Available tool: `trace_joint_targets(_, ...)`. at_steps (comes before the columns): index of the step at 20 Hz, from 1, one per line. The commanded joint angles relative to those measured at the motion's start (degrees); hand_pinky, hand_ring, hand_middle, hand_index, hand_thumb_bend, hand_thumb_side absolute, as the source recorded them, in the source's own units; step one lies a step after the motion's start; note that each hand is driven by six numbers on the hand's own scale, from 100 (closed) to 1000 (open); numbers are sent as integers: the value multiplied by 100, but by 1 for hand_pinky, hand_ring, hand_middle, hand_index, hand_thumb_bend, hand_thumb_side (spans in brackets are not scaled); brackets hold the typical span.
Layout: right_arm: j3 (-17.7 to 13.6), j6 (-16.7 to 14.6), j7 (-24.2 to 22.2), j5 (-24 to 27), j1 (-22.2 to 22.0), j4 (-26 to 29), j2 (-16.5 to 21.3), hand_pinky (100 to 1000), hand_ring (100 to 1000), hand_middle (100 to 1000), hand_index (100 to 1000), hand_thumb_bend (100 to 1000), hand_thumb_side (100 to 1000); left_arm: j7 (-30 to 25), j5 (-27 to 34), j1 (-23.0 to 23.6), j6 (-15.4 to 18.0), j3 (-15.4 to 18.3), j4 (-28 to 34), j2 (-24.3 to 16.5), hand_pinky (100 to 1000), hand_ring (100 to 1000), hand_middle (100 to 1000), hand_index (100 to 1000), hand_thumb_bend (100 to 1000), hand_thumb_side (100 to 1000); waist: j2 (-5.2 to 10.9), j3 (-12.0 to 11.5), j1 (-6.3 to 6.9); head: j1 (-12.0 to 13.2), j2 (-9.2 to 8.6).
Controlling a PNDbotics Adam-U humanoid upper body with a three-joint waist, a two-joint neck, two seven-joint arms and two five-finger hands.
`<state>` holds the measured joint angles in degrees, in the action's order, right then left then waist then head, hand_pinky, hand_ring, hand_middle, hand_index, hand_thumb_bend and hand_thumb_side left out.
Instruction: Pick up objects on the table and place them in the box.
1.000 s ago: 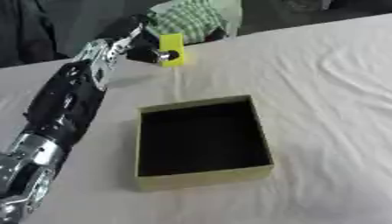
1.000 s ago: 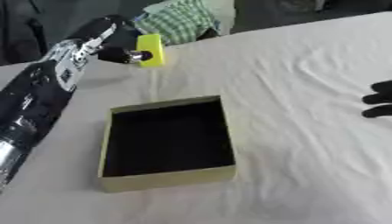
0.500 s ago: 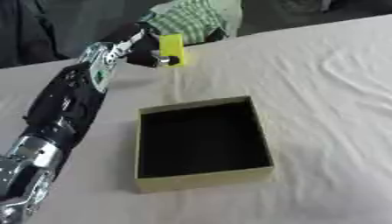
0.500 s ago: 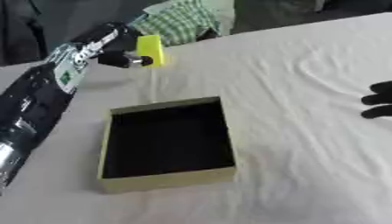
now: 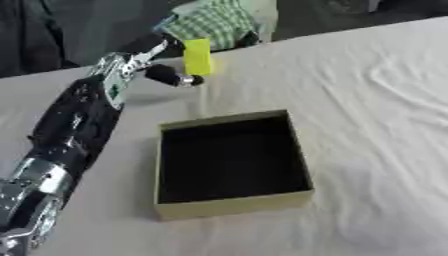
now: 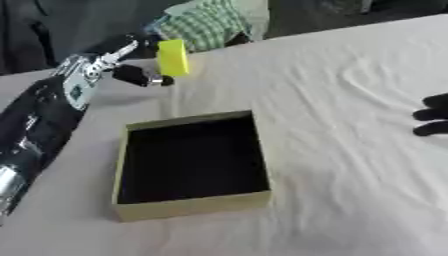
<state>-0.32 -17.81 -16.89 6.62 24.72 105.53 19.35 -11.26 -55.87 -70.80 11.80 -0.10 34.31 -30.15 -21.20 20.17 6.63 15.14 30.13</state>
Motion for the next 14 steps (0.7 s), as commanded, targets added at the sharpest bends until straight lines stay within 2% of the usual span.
trace_joint_targets(1,-25,-1,-18,-19,78,48,49,656,743,745,926,100,756,192,-66,-92,-43,21,57,-87,823,779,815,858,689,611,103,11,-59,20,-73)
trace_joint_targets(8,-29,-1,-28,-20,77,39,44,655,743,745,925,100,756,689,-139,-105,-157,20,118,-89,828,788,823,859,697,589,111,16,-53,35,-70)
trace_joint_targets(14,-33,5,-33,-11,73,20,48,655,743,744,925,100,755,880,-82,-156,-172,29,204,-149,829,789,824,858,693,573,147,10,-39,29,-76)
